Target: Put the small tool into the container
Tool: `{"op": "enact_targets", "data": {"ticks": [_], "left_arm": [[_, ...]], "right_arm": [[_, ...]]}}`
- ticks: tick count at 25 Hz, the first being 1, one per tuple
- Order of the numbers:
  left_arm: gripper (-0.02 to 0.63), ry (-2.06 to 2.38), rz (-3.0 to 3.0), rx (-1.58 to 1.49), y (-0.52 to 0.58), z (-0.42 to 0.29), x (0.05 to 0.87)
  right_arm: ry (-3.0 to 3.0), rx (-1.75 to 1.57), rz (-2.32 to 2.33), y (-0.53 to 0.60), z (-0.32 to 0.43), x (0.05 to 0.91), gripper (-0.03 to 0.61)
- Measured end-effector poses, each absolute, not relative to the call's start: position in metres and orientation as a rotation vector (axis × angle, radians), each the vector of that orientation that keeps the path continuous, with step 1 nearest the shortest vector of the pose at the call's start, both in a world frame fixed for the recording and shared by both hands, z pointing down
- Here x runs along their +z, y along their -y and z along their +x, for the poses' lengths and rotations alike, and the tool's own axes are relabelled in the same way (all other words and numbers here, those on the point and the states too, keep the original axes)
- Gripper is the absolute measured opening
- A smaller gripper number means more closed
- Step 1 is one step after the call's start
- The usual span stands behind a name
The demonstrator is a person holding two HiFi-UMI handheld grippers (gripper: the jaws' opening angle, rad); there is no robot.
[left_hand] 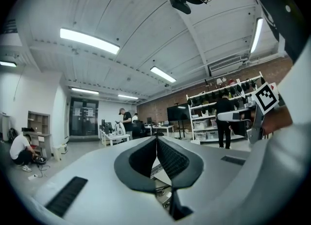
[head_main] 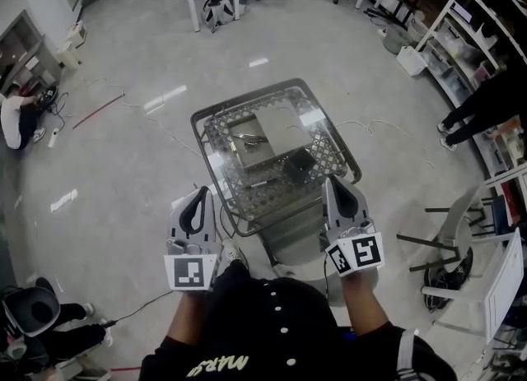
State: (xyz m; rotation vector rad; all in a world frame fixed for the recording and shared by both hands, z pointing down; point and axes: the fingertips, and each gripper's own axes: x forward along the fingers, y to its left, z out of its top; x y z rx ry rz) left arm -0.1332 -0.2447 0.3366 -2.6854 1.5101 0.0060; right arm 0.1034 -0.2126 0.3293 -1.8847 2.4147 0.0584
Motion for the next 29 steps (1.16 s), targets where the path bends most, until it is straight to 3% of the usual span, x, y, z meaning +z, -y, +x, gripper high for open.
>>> {"op": "enact_targets", "data": {"ticks": [29], "left_arm": [[0.028, -1.575, -2.675, -0.021, 0.248, -0.141, 0.347]], "right_arm": [[-2.428, 0.043, -1.862, 0.231, 0.089, 0.331, 0.012]]}}
